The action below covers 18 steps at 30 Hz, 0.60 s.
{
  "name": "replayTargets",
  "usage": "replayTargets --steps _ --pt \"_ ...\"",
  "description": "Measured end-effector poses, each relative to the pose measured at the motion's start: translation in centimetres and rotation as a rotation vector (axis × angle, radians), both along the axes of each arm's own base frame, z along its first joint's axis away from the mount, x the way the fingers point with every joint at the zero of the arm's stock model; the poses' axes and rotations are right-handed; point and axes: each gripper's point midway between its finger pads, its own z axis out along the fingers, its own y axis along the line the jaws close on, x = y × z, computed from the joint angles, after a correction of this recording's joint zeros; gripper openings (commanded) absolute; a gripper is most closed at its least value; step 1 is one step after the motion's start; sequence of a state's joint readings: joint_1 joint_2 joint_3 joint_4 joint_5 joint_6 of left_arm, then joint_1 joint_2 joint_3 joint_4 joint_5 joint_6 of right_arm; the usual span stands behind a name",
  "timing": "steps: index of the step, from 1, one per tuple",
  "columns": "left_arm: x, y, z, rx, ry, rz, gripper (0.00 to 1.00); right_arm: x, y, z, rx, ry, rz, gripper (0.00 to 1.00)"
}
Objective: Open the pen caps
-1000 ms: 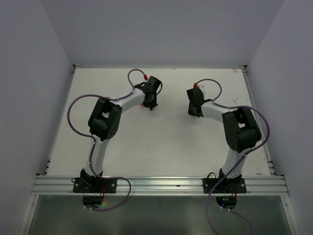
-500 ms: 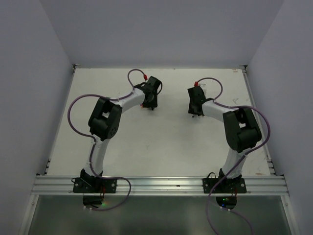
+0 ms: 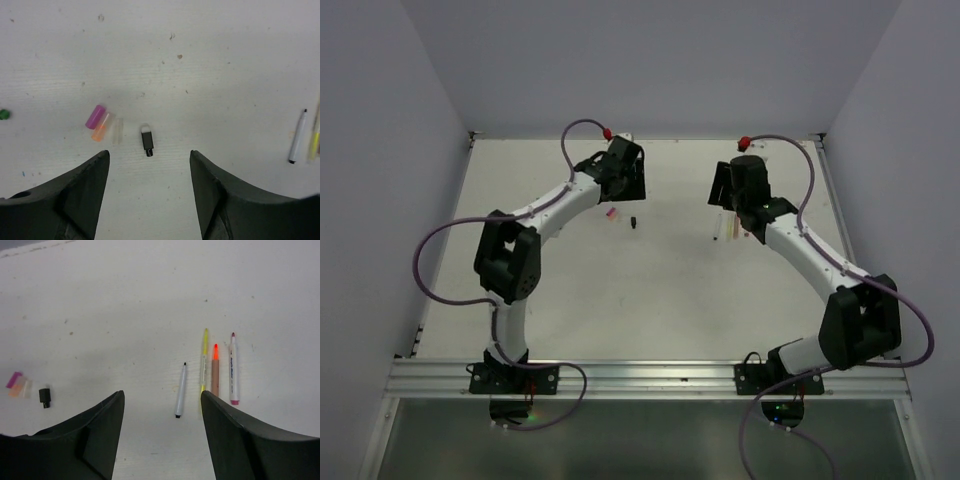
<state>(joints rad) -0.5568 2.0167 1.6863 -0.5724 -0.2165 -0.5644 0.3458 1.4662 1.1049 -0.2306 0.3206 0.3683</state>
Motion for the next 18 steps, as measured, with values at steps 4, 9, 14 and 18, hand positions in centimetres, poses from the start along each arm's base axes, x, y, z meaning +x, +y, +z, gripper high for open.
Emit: replayTargets --steps 4,9,14,18 --pt "-0.5 0.5 4.6 -0.045 -0.082 0.009 0.73 -0.8 0.1 3.4 0.039 -0.076 0.022 0.68" --pt "-2.5 2.7 5.1 -0.056 -0.086 0.052 0.78 -2.6 0.4 4.8 0.077 -0.103 0.062 0.68" --pt "-4.8 8.5 2.1 -0.056 -0.021 0.193 0.86 -4.2 1.1 4.4 0.119 -0.098 0.115 0.69" --pt "-6.5 15.2 0.2 -0.056 0.008 0.391 0.86 -5.1 1.7 2.9 0.139 -0.062 0.152 0.75"
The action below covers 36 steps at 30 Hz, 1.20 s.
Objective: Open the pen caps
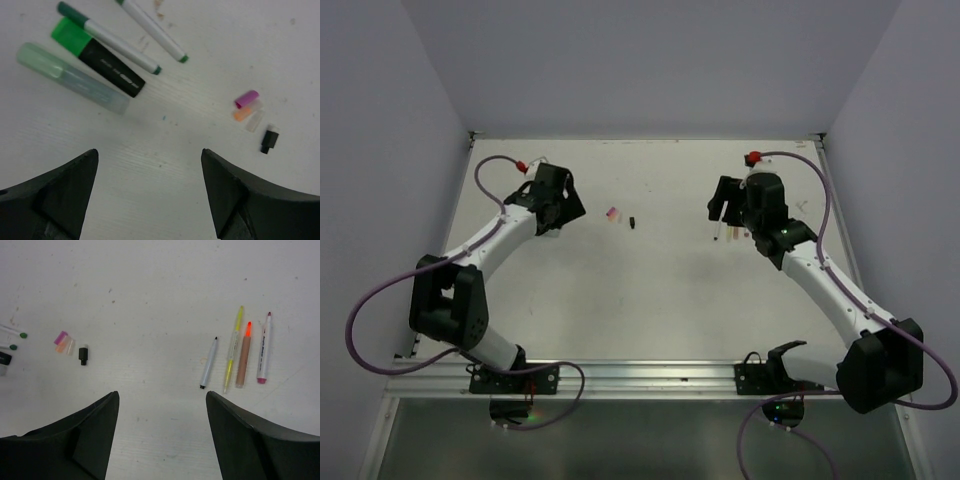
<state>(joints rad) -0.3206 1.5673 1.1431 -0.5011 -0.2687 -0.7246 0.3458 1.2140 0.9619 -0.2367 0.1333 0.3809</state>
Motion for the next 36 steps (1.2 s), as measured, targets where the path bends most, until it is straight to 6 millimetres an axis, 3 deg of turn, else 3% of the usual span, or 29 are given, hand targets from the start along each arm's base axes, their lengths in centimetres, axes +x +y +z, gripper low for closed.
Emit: replayTargets --steps 2,7,13,19,26,30,36 --pt "-0.7 3.0 -0.5 -0.003 0.001 0.102 0.85 -0.3 0.3 -0.8 0.009 0.019 0.018 0.80" --pt "-1.1 8.0 -1.4 -0.031 0.005 0.291 0.82 -0.6 1.1 -1.1 0.035 0.024 0.055 0.96" --pt "-0.1 12.2 -2.7 -0.056 0.009 0.445 0.76 -0.6 1.8 -1.0 0.045 0.013 0.075 0.99" --pt "1.1 13.5 -6.2 -0.050 0.097 0.487 0.71 -0.9 2.3 -1.3 0.041 0.017 0.091 0.99" --pt "1.9 13.5 -8.1 -0.051 0.146 0.486 0.64 -0.9 2.2 -1.4 0.039 0.018 0.090 0.99" --pt "1.8 13.4 -9.2 -0.059 0.180 0.479 0.54 -1.0 2.4 -1.4 0.039 0.016 0.093 0.98" --pt "1.3 13.3 -9.6 -0.057 0.188 0.465 0.29 -0.9 2.5 -1.5 0.041 0.013 0.095 0.98"
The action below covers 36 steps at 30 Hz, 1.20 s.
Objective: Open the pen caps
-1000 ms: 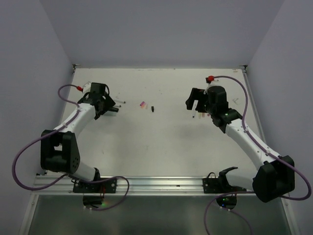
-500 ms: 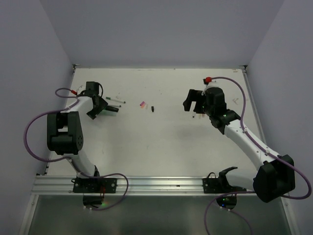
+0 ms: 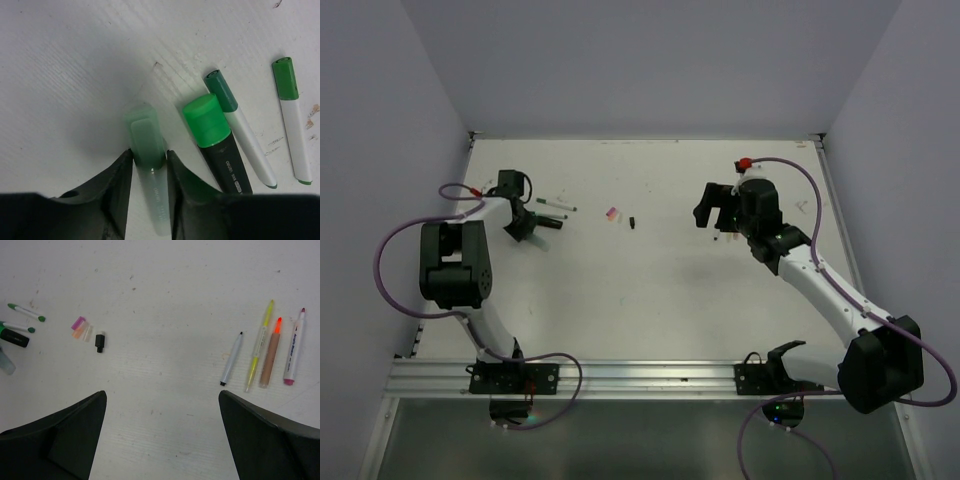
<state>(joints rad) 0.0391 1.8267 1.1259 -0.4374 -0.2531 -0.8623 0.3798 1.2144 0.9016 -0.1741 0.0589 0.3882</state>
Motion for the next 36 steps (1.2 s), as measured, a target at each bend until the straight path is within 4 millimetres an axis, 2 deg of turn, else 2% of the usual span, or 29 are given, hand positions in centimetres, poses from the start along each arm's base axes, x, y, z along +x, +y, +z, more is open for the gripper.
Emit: replayTargets --steps 2,3,7,11,13,16,20,24,31,36 --pt "-0.6 -0.2 0.0 -0.006 -0.002 -0.012 0.25 0.0 0.0 0.0 0.002 -0.001 0.002 0.98" --pt "-0.9 -0.3 0.0 -0.011 -0.009 -0.016 0.20 0.0 0.1 -0.1 0.003 -0.002 0.004 0.98" --pt "-3.5 -1.0 0.0 -0.038 -0.002 -0.046 0.11 -0.2 0.7 -0.1 0.005 -0.006 0.038 0.99" --pt "-5.8 -2.1 0.4 -0.074 -0.008 -0.091 0.09 -0.6 2.5 0.1 0.017 -0.018 0.128 0.98" --pt "-6.4 -3.0 1.4 -0.094 -0.047 -0.125 0.09 -1.2 4.2 -0.1 0.018 -0.019 0.197 0.99" --pt "-6.1 -5.6 3.9 -0.118 -0.163 -0.214 0.08 -2.7 7.4 -0.8 0.005 -0.012 0.320 0.99" --pt "-5.4 -11.4 7.7 -0.190 -0.351 -0.387 0.08 -5.7 12.0 -2.0 0.010 0.015 0.490 0.98" --pt "-5.9 -15.9 9.9 -0.303 -0.483 -0.505 0.08 -8.0 15.7 -2.0 0.057 0.013 0.597 0.96" --pt "-7.0 -20.4 13.2 -0.394 -0.648 -0.626 0.08 -9.6 20.1 -3.3 0.131 0.055 0.654 0.91" --pt "-7.5 -22.3 15.7 -0.433 -0.760 -0.686 0.09 -9.8 21.9 -4.4 0.153 0.087 0.662 0.85"
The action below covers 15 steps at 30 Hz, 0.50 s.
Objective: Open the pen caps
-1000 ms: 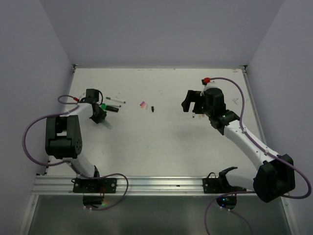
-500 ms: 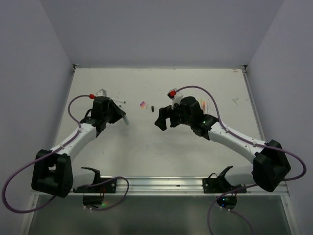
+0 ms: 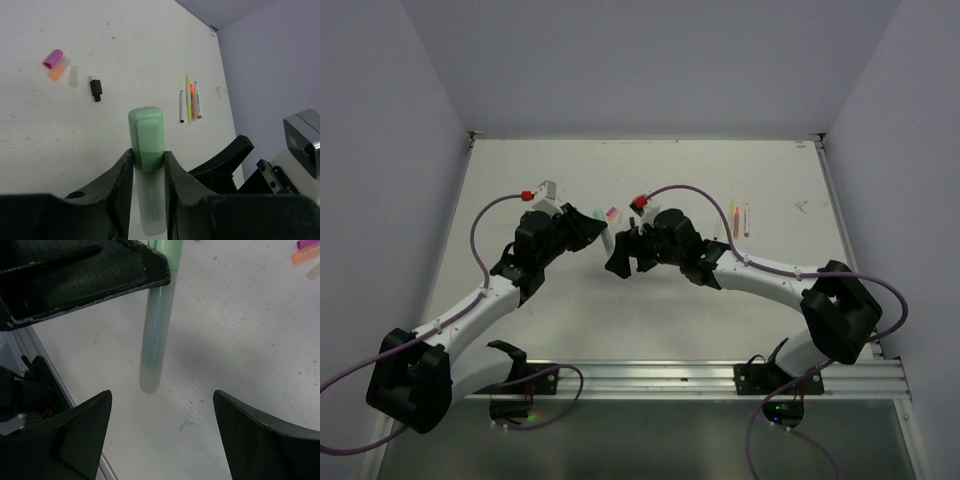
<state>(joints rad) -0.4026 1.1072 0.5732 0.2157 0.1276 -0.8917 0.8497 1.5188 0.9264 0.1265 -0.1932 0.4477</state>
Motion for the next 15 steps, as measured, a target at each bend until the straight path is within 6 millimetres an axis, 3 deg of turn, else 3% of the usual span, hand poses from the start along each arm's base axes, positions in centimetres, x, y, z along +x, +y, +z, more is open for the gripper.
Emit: replayTargets --steps 9,15 --pt "-0.9 -1.1 0.6 -0.047 -0.056 -0.043 0.09 1.5 1.6 1.2 0.050 -0.018 -0.028 0.68" --pt "-1.1 -1.5 1.5 -0.069 -0.092 -0.065 0.09 1.9 2.0 1.2 0.061 -0.020 -0.032 0.42"
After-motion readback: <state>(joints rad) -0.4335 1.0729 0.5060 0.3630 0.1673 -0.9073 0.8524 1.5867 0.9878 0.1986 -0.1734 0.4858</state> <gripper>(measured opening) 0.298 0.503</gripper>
